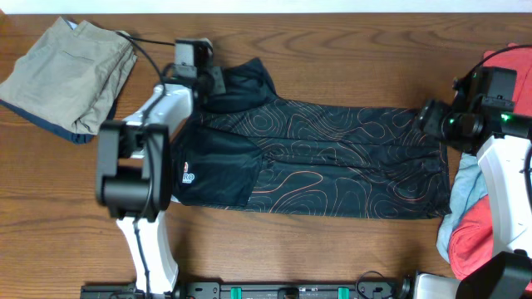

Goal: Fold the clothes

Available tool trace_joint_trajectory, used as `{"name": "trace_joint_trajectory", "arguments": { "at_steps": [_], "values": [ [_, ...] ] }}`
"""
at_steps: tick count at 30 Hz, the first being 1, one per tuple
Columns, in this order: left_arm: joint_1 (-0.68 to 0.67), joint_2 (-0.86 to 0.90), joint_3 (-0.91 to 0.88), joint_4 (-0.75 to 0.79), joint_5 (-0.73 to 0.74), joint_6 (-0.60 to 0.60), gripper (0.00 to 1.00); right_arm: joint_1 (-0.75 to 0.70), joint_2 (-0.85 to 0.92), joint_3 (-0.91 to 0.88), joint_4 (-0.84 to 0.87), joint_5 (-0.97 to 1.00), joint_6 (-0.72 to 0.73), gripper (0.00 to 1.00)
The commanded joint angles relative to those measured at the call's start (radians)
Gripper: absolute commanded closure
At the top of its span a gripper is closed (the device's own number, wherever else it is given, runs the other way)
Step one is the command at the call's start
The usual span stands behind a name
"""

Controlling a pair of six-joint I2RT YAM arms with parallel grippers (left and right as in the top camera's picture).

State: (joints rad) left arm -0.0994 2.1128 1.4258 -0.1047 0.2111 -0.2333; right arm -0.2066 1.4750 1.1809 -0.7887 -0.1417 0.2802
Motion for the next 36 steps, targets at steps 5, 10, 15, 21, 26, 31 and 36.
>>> {"name": "trace_joint_trajectory", "arguments": {
  "at_steps": [5,10,15,21,26,31,36],
  "values": [
    [0.037,-0.196,0.021,-0.160,0.013,-0.031,0.94,-0.002,0.113,0.008,0.142,0.079,-0.004,0.23],
    [0.039,-0.220,0.021,-0.277,0.019,-0.031,0.94,-0.002,0.265,0.008,0.281,0.138,0.019,0.21],
    [0.039,-0.220,0.020,-0.347,0.032,-0.031,0.94,-0.002,0.406,0.008,0.431,0.139,0.080,0.22],
    [0.039,-0.220,0.020,-0.373,0.032,-0.031,0.94,-0.002,0.508,0.008,0.595,0.170,0.108,0.20],
    [0.039,-0.220,0.020,-0.378,0.033,-0.031,0.94,-0.003,0.542,0.008,0.605,0.224,0.109,0.20],
    [0.039,-0.220,0.020,-0.377,0.032,-0.030,0.94,-0.004,0.553,0.008,0.607,0.301,0.108,0.22],
    [0.039,-0.220,0.020,-0.377,0.032,-0.031,0.94,-0.003,0.570,0.008,0.608,0.317,0.109,0.39]
  ]
}}
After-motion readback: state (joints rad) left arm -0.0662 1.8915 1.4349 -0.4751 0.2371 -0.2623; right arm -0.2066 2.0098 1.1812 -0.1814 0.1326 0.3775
